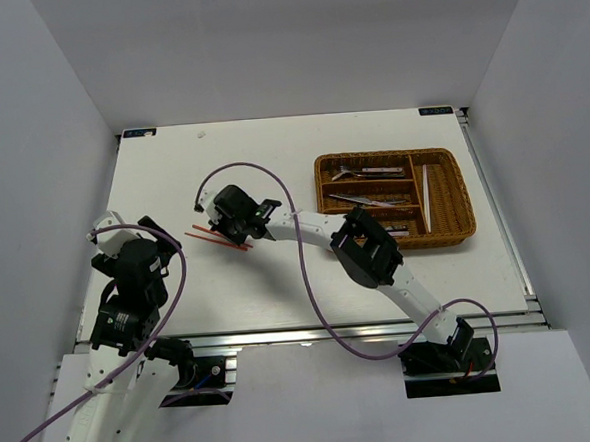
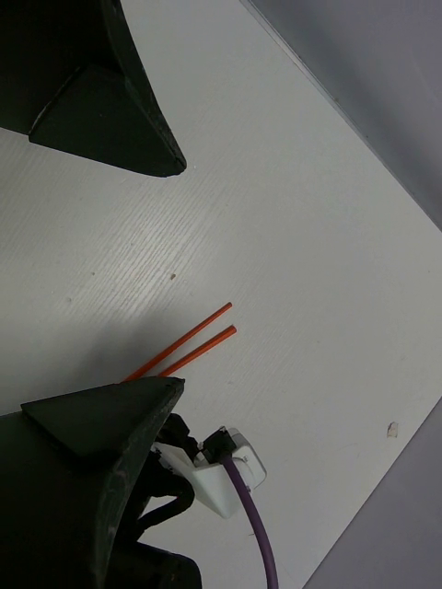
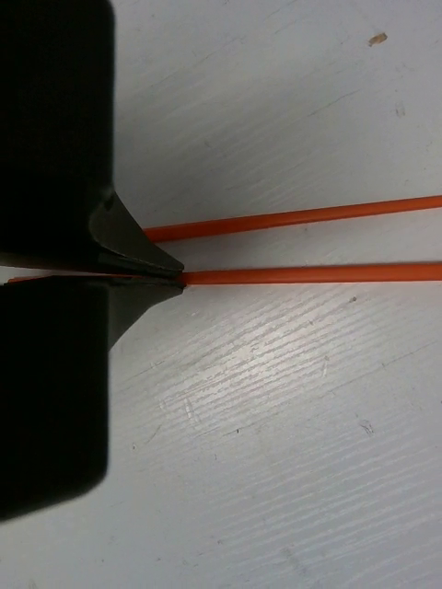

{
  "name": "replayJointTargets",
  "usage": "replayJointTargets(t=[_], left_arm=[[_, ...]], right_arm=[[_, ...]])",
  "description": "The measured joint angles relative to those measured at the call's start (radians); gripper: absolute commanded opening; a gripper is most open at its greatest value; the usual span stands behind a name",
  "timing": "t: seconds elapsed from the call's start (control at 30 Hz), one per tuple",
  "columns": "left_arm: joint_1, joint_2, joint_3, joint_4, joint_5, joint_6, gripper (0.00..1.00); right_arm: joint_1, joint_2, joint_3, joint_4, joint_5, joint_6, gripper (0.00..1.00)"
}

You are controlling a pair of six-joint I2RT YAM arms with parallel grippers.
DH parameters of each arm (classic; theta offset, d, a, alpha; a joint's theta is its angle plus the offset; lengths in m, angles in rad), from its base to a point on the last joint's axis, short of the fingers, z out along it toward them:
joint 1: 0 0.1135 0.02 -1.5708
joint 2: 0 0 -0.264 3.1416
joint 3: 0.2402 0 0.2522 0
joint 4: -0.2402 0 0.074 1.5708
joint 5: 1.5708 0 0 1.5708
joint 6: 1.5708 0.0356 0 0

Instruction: Sort the eating utensils into containers

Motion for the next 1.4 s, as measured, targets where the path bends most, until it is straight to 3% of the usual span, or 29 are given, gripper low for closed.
replayJointTargets(t=[0.37,0.73,0.87,1.1,1.23,1.4], left_arm=[[0.0,0.0,0.0,0.0,0.001,0.0,0.98],[0.0,-0.007,0.0,0.0,0.001,0.0,0.98],[0.0,-0.016,0.0,0.0,0.003,0.0,0.98],[0.0,-0.046,0.0,0.002,0.022,0.004,0.98],[0.0,-0.049,0.0,0.007,0.037,0.008,0.98],[0.0,-0.049,0.0,0.009,0.056,0.013,0.98]], right_arm=[[-0.008,-0.124,-0.178,0.033,0.097,0.046,0.0],[-0.093,-0.535,-0.465,0.08,0.246,0.15,0.0],[-0.252,-0.737,-0.686,0.084,0.323,0.235,0.0],[-0.727,-1.014,-0.987,0.092,0.412,0.233,0.0],[-0.89,-1.045,-1.041,0.135,0.441,0.196,0.0],[-0.975,-0.971,-1.046,0.185,0.455,0.171,0.0]])
